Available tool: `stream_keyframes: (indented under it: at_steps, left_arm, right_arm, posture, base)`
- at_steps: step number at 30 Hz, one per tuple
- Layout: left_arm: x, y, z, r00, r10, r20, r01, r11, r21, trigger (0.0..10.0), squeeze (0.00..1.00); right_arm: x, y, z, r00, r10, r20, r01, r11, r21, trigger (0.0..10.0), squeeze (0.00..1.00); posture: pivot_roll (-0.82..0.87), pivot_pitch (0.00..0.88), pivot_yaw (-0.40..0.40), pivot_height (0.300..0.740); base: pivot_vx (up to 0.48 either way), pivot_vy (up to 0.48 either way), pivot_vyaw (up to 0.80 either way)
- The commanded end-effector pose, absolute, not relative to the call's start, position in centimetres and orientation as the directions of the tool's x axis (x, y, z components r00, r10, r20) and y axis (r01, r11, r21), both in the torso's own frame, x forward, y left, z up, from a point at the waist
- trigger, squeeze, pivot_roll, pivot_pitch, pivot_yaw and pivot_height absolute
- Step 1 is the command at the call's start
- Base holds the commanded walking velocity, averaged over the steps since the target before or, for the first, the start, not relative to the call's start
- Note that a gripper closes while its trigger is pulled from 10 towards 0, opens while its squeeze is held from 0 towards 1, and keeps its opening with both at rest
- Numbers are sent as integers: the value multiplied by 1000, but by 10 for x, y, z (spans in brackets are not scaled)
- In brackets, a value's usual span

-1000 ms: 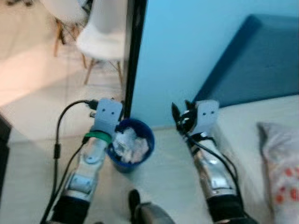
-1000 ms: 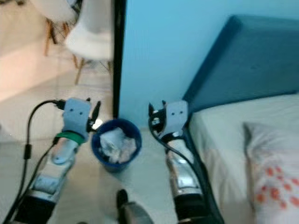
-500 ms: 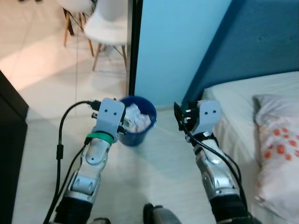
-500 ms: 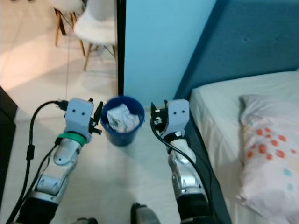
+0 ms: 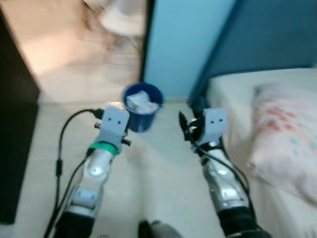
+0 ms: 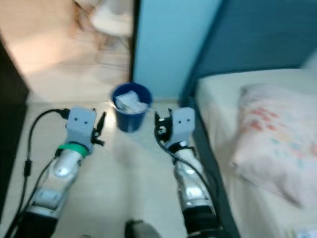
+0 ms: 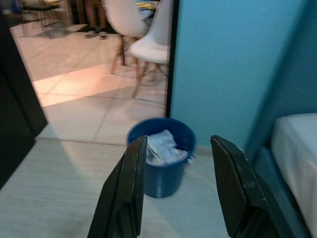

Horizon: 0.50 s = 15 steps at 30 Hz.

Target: Clean up the room

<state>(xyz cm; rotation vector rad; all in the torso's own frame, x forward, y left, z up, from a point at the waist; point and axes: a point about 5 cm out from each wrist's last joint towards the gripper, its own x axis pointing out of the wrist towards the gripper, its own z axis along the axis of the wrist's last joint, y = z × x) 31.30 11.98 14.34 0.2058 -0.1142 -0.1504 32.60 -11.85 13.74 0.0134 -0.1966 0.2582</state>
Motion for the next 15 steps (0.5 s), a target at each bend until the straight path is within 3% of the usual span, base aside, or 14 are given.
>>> stream_keyframes:
  at_steps: [1, 15]
  left_arm:
    - [312, 118, 138, 985, -162, 62, 148, 971, 187, 10000, 0]
    - [312, 118, 138, 984, -170, 61, 156, 970, 188, 10000, 0]
  right_arm:
    - [325, -121, 132, 955, 241, 172, -246, 969, 5, 10000, 0]
    - [327, -120, 133, 955, 244, 169, -249, 969, 4, 10000, 0]
  posture:
    - [-111, 108, -17, 732]
    - [-113, 101, -19, 732]
  base:
    - [0, 0, -800]
    - [0, 0, -800]
